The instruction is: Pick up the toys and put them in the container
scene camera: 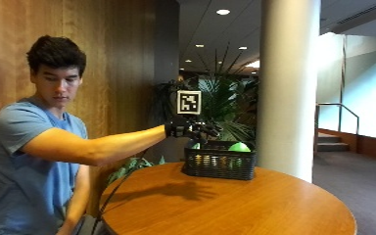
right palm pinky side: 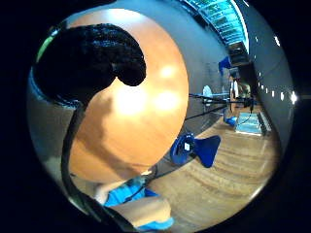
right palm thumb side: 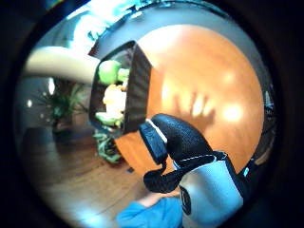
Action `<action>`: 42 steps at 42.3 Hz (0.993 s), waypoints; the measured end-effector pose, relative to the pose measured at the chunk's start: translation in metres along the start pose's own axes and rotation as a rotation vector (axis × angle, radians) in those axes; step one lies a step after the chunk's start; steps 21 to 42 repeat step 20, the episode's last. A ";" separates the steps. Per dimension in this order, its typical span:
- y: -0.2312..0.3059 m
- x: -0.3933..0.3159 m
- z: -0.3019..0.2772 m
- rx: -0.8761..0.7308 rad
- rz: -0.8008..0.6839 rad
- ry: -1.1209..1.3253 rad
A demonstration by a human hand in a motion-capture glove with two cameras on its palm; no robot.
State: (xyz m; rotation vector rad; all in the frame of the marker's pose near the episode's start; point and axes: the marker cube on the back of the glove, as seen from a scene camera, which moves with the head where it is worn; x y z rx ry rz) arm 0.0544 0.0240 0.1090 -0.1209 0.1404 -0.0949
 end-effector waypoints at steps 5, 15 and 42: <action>0.009 0.008 0.008 0.002 0.032 -0.038; 0.020 0.031 0.015 0.003 -0.038 0.013; 0.026 0.041 0.018 0.009 -0.083 0.062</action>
